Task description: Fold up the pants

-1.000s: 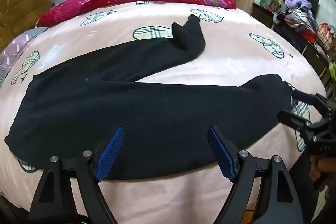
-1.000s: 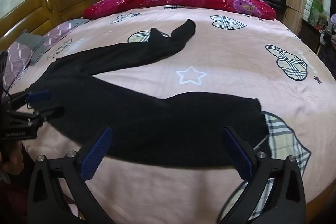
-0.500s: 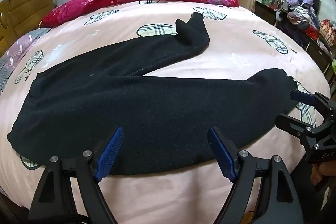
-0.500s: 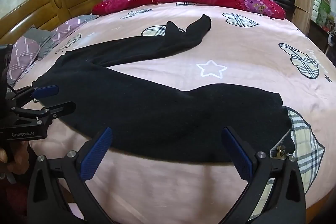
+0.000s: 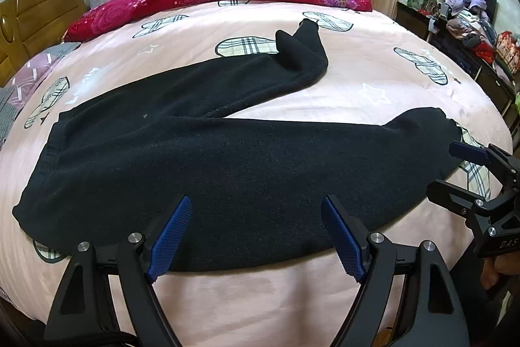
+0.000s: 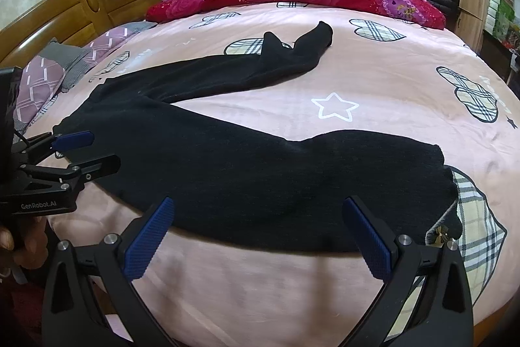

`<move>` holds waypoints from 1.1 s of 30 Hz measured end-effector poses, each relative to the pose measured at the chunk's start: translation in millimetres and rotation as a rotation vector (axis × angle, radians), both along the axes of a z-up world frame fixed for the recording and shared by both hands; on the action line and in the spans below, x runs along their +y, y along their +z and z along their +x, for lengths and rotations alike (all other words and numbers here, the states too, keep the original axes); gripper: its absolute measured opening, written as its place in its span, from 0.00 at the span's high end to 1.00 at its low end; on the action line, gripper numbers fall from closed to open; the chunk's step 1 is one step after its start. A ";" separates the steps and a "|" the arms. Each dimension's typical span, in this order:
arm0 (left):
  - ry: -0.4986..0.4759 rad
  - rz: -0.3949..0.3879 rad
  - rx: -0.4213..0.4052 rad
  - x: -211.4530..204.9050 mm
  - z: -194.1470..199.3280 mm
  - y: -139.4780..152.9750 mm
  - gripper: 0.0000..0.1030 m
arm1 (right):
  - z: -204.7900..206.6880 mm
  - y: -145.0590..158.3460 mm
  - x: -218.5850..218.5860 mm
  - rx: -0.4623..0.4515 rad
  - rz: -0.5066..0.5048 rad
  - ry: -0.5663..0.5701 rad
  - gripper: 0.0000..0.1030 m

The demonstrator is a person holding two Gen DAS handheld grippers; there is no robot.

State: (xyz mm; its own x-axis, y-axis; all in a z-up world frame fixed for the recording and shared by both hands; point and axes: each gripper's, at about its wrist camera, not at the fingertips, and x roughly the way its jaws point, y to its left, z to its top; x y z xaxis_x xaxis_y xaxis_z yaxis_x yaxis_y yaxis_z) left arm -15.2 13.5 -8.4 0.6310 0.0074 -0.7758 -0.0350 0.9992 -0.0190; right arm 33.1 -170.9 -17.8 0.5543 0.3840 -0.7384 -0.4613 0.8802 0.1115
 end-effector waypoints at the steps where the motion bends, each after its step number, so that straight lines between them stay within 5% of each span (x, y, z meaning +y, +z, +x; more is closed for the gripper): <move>1: -0.001 -0.001 0.000 0.6 -0.8 -0.4 0.20 | 0.3 0.2 0.4 0.000 0.000 0.001 0.00; 33: 0.007 -0.003 0.006 2.7 0.2 -0.2 0.20 | 1.4 2.6 4.7 -0.005 0.002 0.009 0.00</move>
